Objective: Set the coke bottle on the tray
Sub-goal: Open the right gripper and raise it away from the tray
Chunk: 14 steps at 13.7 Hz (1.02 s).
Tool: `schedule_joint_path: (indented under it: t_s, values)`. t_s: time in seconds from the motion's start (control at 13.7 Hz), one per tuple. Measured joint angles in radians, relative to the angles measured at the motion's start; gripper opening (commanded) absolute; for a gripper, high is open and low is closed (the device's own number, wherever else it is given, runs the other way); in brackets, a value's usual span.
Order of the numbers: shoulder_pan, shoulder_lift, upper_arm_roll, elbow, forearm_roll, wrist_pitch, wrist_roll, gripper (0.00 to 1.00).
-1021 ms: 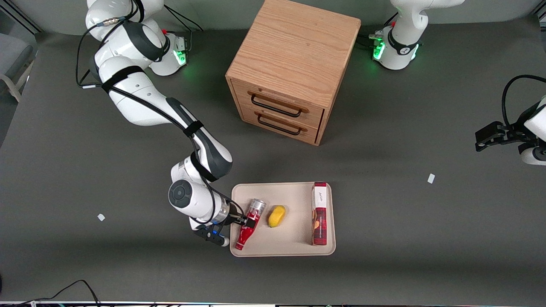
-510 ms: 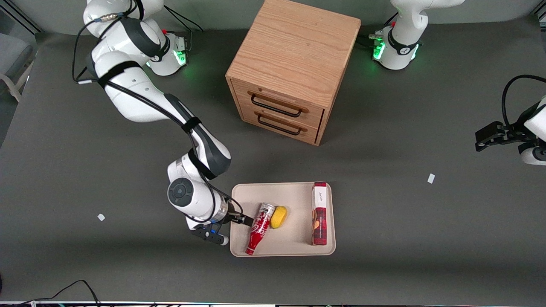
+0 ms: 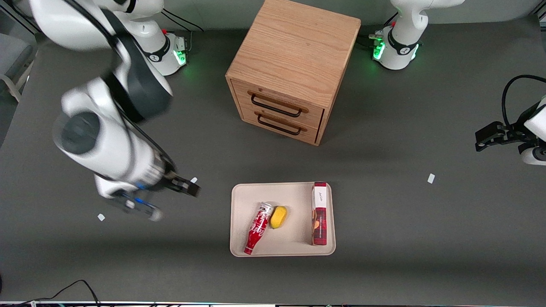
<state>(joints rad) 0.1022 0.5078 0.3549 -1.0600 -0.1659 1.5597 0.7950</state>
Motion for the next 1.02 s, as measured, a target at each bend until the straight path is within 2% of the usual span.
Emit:
schedule_joint_path:
  t_s: [0.15,0.36,0.58,0.8,1.02]
  values:
    - [-0.038,-0.121,-0.019,-0.002,0.016,-0.156,-0.089,1.0]
    - [-0.049,-0.297,-0.188,-0.068,0.111,-0.286,-0.279,1.0]
    - [-0.059,-0.496,-0.303,-0.332,0.158,-0.229,-0.407,1.0]
    - [-0.056,-0.694,-0.312,-0.652,0.163,-0.074,-0.414,1.0]
    - [-0.053,-0.747,-0.308,-0.721,0.163,-0.029,-0.414,1.0]
